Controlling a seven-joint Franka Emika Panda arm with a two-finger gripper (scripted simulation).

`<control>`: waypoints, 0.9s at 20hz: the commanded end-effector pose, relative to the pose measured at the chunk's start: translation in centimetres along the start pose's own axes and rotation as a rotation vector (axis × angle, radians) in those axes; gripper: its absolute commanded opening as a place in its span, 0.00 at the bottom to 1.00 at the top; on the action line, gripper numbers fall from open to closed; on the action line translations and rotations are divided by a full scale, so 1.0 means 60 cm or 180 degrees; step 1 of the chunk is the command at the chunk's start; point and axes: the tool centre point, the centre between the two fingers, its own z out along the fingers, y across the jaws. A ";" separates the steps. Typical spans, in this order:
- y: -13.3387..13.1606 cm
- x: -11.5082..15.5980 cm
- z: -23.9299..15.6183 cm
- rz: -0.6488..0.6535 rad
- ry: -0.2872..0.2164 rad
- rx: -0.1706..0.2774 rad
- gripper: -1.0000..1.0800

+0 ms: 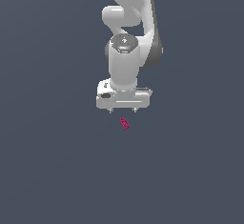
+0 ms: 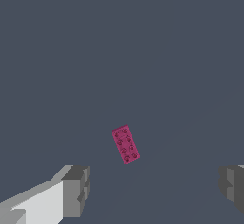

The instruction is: Pick up the object and move it to a goal position.

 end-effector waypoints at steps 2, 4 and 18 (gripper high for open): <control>0.001 0.000 0.000 0.0000 0.0000 -0.0002 0.96; 0.005 0.000 0.000 0.0004 0.0001 -0.0016 0.96; 0.031 -0.001 0.003 0.0012 0.0006 -0.0109 0.96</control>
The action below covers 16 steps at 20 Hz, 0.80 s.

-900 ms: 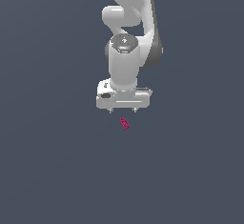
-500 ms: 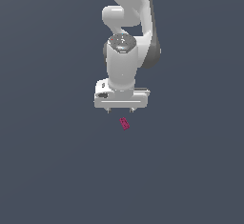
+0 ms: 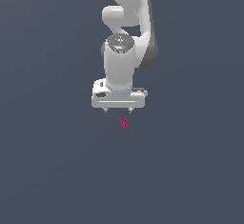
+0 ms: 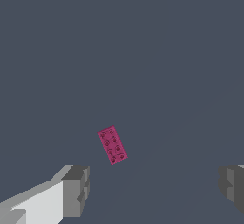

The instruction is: Pick up the object and move it to a goal position.

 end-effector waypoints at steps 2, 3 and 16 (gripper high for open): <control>-0.003 -0.002 0.012 -0.0078 -0.0007 0.0005 0.96; -0.004 -0.003 0.017 -0.0113 -0.0009 0.0007 0.96; -0.037 -0.030 0.132 -0.0929 -0.0045 0.0094 0.96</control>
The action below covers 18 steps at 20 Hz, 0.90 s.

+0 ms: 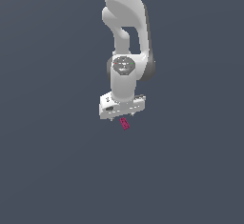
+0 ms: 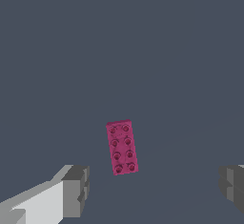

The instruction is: Pick up the object and move it to a goal position.

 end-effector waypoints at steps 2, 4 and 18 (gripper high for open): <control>-0.011 -0.006 0.030 -0.0223 -0.0003 0.0029 0.96; -0.016 -0.009 0.044 -0.0318 -0.0004 0.0043 0.96; -0.026 -0.017 0.077 -0.0497 -0.0007 0.0071 0.96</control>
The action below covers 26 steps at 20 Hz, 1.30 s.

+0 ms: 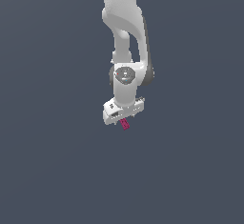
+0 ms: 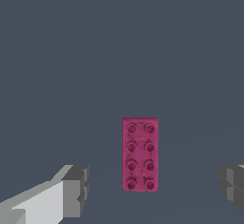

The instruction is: Pick up the object and move it to a goal position.

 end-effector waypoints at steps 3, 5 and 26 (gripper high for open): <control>-0.001 -0.001 0.023 -0.0005 -0.0002 0.0001 0.96; -0.001 -0.002 0.040 -0.0009 -0.0001 0.0002 0.96; -0.001 -0.001 0.080 -0.0015 0.0000 0.0002 0.00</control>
